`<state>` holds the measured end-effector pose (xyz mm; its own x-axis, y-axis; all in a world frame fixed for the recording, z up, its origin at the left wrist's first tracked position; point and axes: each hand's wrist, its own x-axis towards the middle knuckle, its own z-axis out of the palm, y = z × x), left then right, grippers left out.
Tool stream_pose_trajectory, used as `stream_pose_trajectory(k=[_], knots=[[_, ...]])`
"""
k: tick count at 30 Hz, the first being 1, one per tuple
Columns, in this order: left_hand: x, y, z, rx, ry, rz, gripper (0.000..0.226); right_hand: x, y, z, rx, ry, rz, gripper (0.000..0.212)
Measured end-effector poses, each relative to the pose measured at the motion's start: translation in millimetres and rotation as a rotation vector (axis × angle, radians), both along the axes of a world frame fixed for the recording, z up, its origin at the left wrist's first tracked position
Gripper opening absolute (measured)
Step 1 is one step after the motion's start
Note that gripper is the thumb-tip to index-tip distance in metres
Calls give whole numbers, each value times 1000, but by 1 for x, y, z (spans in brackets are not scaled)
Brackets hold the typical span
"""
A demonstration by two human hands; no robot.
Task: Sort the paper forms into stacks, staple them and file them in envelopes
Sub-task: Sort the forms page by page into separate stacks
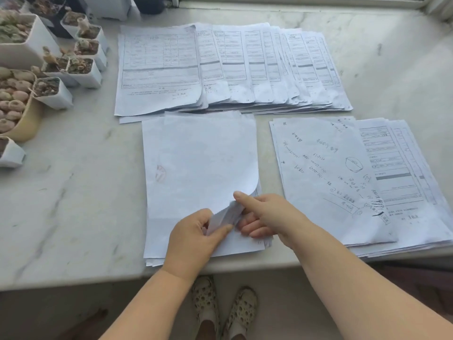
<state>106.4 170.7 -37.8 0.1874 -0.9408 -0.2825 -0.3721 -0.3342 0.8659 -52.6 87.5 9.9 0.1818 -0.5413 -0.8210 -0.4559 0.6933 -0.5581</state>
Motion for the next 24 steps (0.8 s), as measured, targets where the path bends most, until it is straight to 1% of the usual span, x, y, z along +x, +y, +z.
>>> stream_pose_trajectory(k=[2, 3, 6, 8, 12, 15, 17, 19, 21, 24], knots=[[2, 1, -3, -49, -58, -83, 43, 5, -2, -3, 14, 34, 2, 43], [4, 1, -5, -78, -66, -106, 46, 3, -2, -4, 37, 9, -18, 38], [9, 2, -7, -128, -35, -104, 45, -11, -2, -2, 137, -170, -110, 29], [9, 0, -8, -136, -45, -80, 45, -24, 0, -2, 163, -224, -70, 22], [7, -2, -9, -150, -39, -43, 44, -34, 3, -1, 125, -175, 59, 9], [8, -2, -8, -122, -2, -51, 43, -29, 1, 2, 53, -158, 108, 17], [9, -1, -5, -106, 7, -124, 36, -25, 0, 1, 27, -151, 127, 17], [12, 1, -4, -134, -29, -202, 31, -22, 0, 0, 6, -135, 126, 20], [13, 2, -4, -166, -98, -262, 33, -19, 1, -4, -29, -110, 100, 25], [14, 0, -4, -176, -155, -313, 38, -15, 4, -8, -62, -91, 67, 21]])
